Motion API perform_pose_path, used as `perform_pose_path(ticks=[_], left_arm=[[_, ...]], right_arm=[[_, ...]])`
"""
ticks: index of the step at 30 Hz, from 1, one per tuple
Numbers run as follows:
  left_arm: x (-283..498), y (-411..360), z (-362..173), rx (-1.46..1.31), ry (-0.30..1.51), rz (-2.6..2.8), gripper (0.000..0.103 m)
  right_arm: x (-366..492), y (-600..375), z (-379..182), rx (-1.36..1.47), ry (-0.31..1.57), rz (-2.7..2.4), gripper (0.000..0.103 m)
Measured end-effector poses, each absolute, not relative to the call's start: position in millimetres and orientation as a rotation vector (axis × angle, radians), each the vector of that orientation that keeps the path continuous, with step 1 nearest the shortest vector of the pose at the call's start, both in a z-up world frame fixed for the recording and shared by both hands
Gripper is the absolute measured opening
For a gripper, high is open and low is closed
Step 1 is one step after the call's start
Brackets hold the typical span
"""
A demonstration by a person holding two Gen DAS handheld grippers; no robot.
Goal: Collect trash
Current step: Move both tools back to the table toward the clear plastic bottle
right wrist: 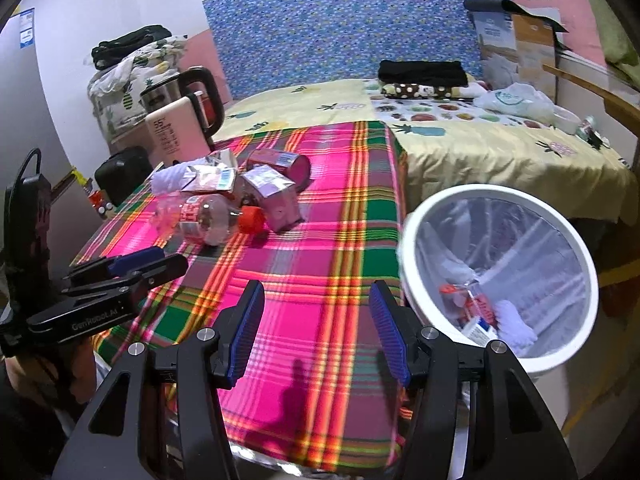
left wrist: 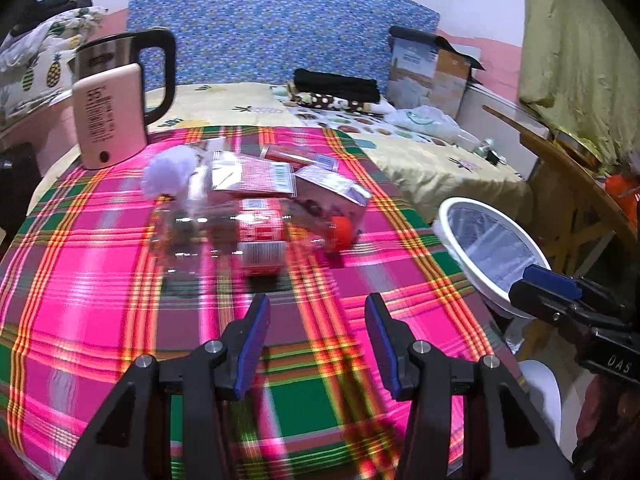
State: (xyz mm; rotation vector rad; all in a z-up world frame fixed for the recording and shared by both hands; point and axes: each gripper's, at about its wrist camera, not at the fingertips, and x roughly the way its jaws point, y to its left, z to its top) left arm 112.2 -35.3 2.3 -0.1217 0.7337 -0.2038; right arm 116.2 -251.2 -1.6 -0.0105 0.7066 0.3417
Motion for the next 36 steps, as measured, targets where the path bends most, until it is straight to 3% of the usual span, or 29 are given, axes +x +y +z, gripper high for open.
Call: perform_pose_path(ticks=[12, 20, 36], left_arm=[[127.8, 12.9, 6.5, -0.163, 0.721, -0.091, 0.051], [148.9, 35.1, 7.8, -0.186, 0.717, -0.051, 0.058], [161.7, 29.3, -6.9, -0.234, 0.786, -0.175, 0.062]], right_arm=[[129.3, -229.5, -0.2, -0.045, 0.699, 0.391, 0.056], [143.5, -221.2, 0.4, -0.051, 0.701, 0.418, 0.056], [156.3, -219.2, -9.7, -0.054, 0.746, 0.412, 0.056]])
